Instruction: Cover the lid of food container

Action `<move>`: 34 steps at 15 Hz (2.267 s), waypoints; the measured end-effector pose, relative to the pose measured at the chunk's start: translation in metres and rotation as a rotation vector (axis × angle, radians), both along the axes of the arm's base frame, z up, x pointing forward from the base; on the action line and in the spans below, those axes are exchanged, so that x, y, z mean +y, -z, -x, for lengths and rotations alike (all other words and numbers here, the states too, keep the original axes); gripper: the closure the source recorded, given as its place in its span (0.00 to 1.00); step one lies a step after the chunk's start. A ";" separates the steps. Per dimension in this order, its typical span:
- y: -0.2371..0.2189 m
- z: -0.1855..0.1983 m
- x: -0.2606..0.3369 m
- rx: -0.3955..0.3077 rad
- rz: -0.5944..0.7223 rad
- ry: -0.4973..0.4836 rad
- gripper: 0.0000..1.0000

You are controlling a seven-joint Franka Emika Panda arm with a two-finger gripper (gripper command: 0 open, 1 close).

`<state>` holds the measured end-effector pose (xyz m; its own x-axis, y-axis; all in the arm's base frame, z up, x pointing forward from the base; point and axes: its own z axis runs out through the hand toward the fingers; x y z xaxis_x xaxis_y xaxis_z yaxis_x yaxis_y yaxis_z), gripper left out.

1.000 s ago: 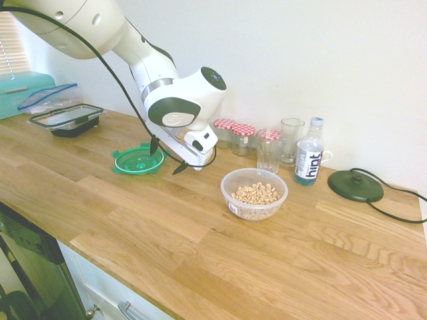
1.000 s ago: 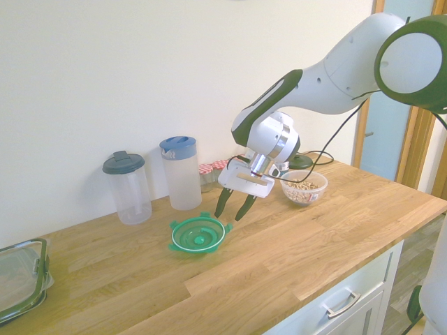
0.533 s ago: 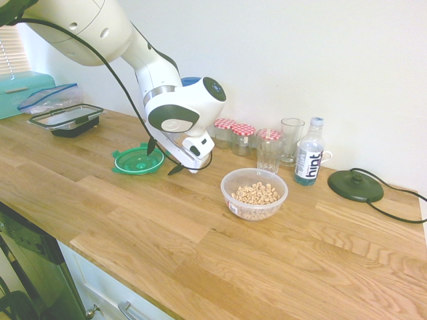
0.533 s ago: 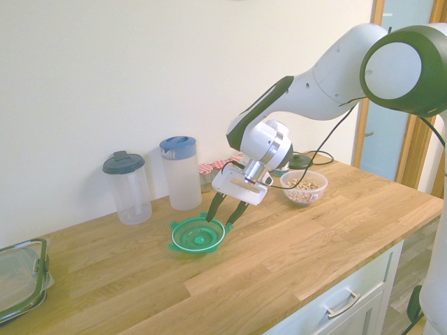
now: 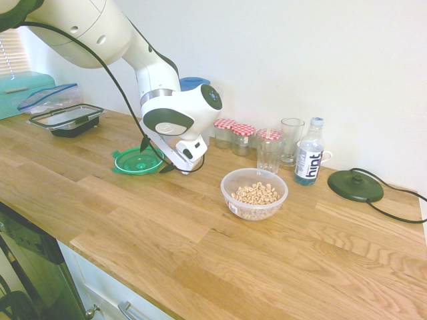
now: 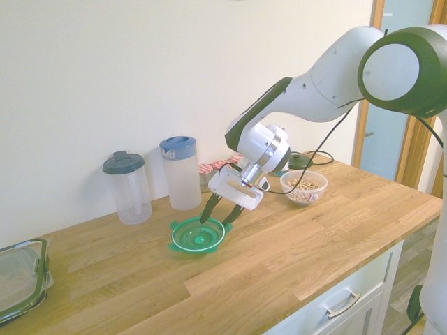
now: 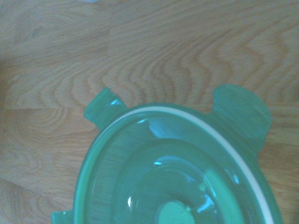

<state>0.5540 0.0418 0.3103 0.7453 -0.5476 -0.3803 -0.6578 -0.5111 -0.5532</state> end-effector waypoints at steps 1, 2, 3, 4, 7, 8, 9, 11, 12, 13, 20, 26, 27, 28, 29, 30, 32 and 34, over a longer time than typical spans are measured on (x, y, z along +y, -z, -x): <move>0.000 0.000 0.001 0.000 -0.002 -0.001 0.00; 0.000 0.000 0.001 0.000 -0.003 -0.001 1.00; 0.001 0.000 0.002 0.000 -0.007 0.001 1.00; 0.001 0.001 0.002 0.000 -0.015 0.006 1.00; 0.004 0.002 0.003 -0.001 -0.035 0.018 1.00; 0.005 0.003 0.005 -0.003 -0.044 0.021 1.00; 0.006 0.003 0.006 -0.004 -0.051 0.022 1.00; 0.010 0.005 0.008 -0.003 -0.066 0.027 1.00; 0.013 0.006 0.008 -0.003 -0.073 0.029 1.00; 0.015 0.007 0.008 -0.002 -0.078 0.031 1.00; 0.024 0.008 0.005 0.011 -0.059 0.017 1.00; 0.030 0.010 0.002 0.031 -0.041 0.015 1.00; 0.030 0.011 0.002 0.037 -0.041 0.017 1.00; 0.029 0.011 0.002 0.045 -0.039 0.020 1.00; 0.029 0.011 0.002 0.051 -0.037 0.021 1.00; 0.028 0.012 0.002 0.058 -0.037 0.017 1.00; 0.025 0.014 0.001 0.089 -0.032 -0.006 1.00; 0.005 0.014 -0.002 0.107 0.026 -0.055 1.00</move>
